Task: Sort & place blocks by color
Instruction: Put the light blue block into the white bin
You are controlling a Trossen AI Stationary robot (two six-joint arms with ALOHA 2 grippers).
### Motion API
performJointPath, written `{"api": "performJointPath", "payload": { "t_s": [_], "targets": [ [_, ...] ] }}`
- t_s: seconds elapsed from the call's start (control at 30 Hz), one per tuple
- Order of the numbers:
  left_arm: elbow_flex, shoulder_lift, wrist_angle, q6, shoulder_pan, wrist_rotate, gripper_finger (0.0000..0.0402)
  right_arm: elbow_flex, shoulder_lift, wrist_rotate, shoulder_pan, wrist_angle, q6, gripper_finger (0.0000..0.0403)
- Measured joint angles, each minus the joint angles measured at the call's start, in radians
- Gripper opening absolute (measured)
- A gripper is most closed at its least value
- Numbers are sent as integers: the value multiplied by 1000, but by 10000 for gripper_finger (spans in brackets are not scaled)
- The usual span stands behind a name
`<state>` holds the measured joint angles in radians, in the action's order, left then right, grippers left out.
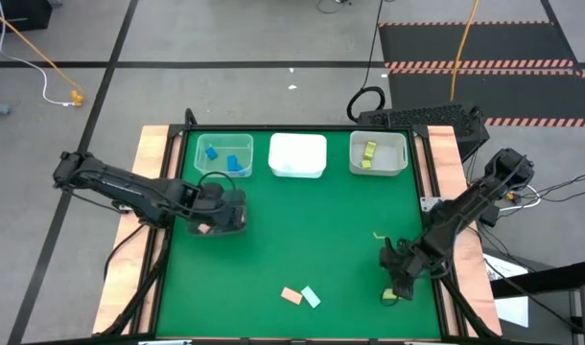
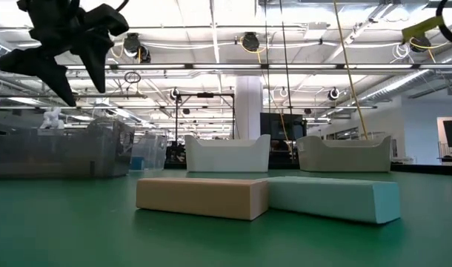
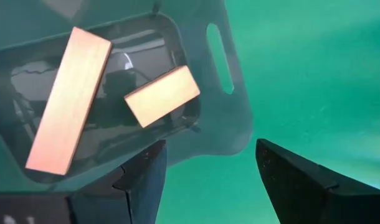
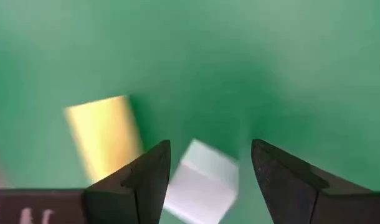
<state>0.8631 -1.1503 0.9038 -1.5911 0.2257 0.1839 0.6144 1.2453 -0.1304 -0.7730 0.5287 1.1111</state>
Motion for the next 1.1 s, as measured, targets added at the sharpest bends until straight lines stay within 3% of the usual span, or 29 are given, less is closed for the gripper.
{"api": "performJointPath", "payload": {
  "t_s": [0.13, 0.33, 0.53, 0.8, 0.97, 1.1],
  "targets": [
    [0, 0, -28, -1, 1, 27, 243, 0, 0, 122, -22, 86, -96, 213],
    [0, 0, -67, -2, 1, 53, 243, -5, 0, 124, -21, 134, -158, 188],
    [0, 0, -105, 4, 1, 53, 243, -6, 0, 101, -17, 130, -36, 180],
    [0, 0, -104, 7, -8, 54, 243, -6, -10, -1, -3, 13, 97, 231],
    [0, 0, -103, 8, -9, 54, 243, -6, -10, -85, -3, 86, 304, 260],
    [0, 0, -100, 25, -9, 64, 243, -6, -10, -109, -3, 163, 343, 269]
  ]
}}
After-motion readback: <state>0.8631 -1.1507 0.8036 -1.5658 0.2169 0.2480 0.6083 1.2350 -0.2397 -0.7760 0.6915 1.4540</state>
